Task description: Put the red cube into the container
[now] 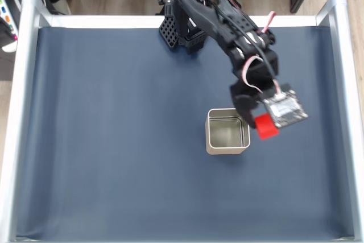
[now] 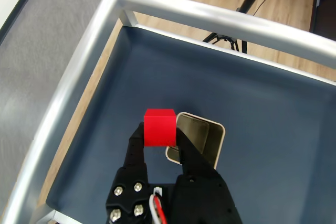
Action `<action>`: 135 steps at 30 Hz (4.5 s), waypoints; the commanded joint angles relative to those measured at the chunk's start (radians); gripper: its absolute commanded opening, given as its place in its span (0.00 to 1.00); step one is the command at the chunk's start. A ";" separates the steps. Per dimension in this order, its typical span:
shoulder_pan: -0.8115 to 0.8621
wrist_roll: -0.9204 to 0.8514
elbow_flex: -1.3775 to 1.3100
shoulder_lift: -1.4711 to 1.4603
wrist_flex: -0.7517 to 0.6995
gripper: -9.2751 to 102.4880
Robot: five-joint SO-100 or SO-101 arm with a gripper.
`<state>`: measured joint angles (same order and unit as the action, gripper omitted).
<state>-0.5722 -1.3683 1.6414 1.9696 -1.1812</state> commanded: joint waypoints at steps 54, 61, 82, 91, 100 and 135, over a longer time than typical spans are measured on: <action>0.143 -0.008 0.469 0.100 0.339 0.10; 0.146 -0.005 0.480 0.101 0.336 0.16; 0.143 -0.003 0.502 0.120 0.341 0.27; 0.140 0.003 0.499 0.141 0.347 0.26; 0.123 0.002 0.488 0.230 0.382 0.08; 0.448 -0.135 1.336 1.241 0.497 0.08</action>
<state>-0.1335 -1.5125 2.9575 3.1661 -0.7010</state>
